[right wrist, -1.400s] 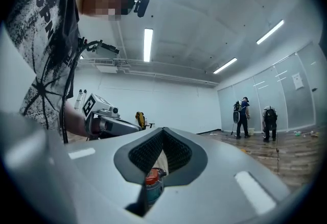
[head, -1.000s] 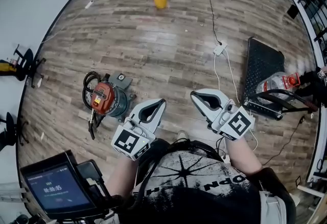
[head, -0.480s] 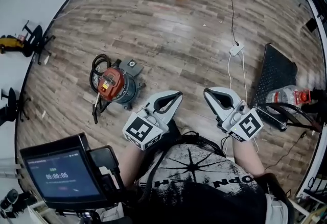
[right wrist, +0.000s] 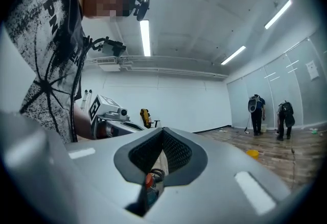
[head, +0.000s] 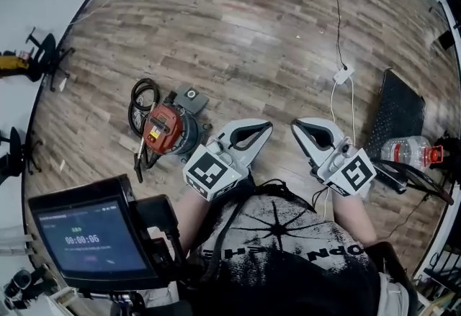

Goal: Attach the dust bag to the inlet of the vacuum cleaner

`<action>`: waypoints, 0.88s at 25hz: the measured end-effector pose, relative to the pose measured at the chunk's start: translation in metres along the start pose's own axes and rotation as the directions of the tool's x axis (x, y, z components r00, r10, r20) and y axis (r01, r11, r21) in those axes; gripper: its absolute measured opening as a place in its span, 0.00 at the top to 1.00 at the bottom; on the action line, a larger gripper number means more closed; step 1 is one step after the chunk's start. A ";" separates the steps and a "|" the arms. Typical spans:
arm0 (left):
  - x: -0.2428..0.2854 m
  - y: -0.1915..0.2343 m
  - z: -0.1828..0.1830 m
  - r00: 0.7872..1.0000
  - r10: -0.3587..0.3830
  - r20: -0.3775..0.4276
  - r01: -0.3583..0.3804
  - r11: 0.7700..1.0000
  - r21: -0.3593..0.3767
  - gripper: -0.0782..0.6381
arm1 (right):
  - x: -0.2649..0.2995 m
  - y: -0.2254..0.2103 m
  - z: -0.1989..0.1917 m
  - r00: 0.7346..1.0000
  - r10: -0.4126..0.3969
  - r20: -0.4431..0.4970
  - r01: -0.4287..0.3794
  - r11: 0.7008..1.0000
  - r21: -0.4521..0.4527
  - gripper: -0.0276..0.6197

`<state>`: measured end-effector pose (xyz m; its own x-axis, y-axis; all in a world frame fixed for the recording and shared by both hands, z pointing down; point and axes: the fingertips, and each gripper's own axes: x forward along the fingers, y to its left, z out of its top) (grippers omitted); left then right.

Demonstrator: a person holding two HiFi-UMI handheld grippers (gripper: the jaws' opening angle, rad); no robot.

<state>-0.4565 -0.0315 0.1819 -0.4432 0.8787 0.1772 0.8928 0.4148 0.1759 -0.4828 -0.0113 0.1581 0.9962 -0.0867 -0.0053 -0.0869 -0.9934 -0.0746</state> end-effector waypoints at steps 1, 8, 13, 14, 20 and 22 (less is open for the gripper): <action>0.003 0.014 0.003 1.000 -0.007 0.001 0.007 1.000 0.004 0.90 | 0.012 -0.009 0.004 1.000 0.004 0.001 -0.004 1.000 -0.011 0.95; 0.010 0.091 0.028 0.999 -0.021 0.025 0.019 0.999 0.046 0.90 | 0.078 -0.059 0.019 1.000 -0.018 0.001 0.018 0.999 -0.041 0.95; 0.012 0.139 0.037 0.998 -0.030 0.053 0.024 0.993 0.113 0.90 | 0.114 -0.085 0.012 0.999 -0.034 -0.019 0.033 0.999 -0.038 0.95; 0.012 0.148 0.038 0.998 -0.030 0.060 0.023 0.994 0.111 0.90 | 0.120 -0.090 0.011 0.999 -0.038 -0.022 0.037 0.998 -0.045 0.95; 0.021 0.187 0.038 0.997 -0.039 0.074 0.029 0.991 0.127 0.90 | 0.136 -0.120 0.004 0.997 -0.077 -0.032 0.072 0.991 -0.117 0.95; 0.028 0.198 0.037 0.996 -0.031 0.084 0.021 0.993 0.116 0.90 | 0.136 -0.134 0.002 0.996 -0.088 -0.016 0.085 0.989 -0.118 0.95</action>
<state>-0.2890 0.0837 0.1863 -0.4620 0.8823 0.0901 0.8867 0.4576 0.0657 -0.3355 0.1098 0.1656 0.9999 -0.0006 0.0173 -0.0013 -0.9991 0.0433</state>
